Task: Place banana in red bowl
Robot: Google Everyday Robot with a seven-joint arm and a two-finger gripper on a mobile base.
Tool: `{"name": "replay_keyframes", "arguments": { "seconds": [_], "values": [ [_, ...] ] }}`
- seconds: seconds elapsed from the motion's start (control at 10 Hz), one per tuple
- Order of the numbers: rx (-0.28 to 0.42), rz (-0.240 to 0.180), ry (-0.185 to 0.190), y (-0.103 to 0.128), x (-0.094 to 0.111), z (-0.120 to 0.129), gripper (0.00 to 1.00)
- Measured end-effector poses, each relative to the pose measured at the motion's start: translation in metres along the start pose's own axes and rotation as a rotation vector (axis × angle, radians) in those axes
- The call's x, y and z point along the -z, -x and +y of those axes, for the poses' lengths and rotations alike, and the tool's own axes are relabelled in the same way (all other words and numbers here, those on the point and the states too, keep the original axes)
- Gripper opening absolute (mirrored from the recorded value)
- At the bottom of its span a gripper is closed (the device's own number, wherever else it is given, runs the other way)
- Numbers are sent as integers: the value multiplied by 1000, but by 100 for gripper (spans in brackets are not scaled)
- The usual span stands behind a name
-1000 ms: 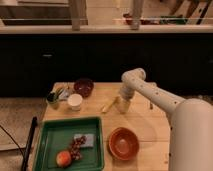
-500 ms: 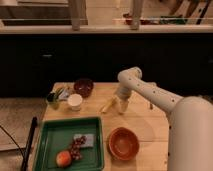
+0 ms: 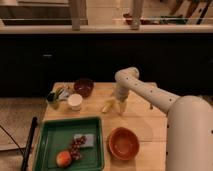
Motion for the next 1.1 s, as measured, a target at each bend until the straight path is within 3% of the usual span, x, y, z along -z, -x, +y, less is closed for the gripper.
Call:
{"name": "replay_keyframes", "arguments": {
  "seconds": [0.2,0.3,0.9,1.1],
  "values": [
    [29,-28,1,8,-2,3,79],
    [42,-35,-1,12,-4,3,73],
    [67,-56,-14,14,-9,2,12],
    [63,-57,-21,12,-8,2,1]
  ]
}}
